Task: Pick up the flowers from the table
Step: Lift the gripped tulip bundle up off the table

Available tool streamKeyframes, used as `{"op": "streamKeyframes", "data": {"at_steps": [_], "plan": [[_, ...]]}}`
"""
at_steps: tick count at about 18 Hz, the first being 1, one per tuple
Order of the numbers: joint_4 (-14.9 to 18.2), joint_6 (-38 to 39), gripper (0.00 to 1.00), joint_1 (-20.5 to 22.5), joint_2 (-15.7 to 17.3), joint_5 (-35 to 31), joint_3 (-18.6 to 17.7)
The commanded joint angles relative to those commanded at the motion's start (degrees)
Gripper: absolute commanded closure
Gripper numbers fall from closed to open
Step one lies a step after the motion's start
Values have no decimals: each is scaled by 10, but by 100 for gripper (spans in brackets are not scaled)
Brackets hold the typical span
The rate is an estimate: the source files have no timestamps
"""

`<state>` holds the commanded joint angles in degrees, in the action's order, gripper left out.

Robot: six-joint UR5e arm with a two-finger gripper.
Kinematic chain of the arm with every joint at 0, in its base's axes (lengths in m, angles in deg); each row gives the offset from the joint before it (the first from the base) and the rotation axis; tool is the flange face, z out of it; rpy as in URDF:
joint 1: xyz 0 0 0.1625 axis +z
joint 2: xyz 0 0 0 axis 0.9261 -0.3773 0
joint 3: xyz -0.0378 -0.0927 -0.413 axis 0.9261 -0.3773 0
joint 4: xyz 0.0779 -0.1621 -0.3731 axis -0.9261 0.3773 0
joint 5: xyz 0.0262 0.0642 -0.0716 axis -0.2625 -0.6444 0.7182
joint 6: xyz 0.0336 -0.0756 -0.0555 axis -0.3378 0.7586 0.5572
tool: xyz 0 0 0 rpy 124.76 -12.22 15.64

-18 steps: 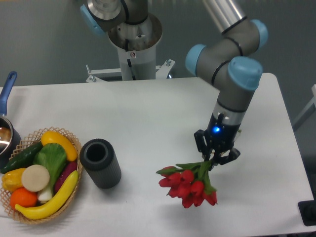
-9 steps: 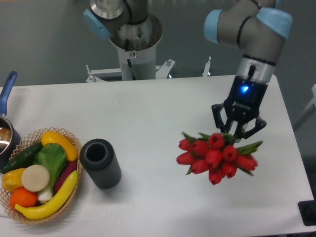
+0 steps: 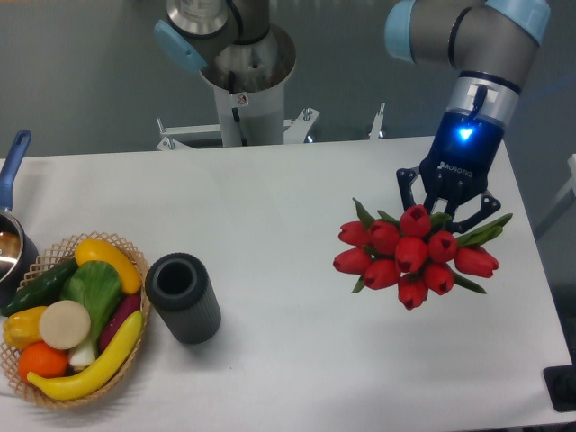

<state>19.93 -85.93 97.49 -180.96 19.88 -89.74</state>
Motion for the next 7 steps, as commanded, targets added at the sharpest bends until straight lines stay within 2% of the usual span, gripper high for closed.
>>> {"op": "streamKeyframes", "data": {"at_steps": [7], "plan": [[1,0,78,5,0,19,1]]}}
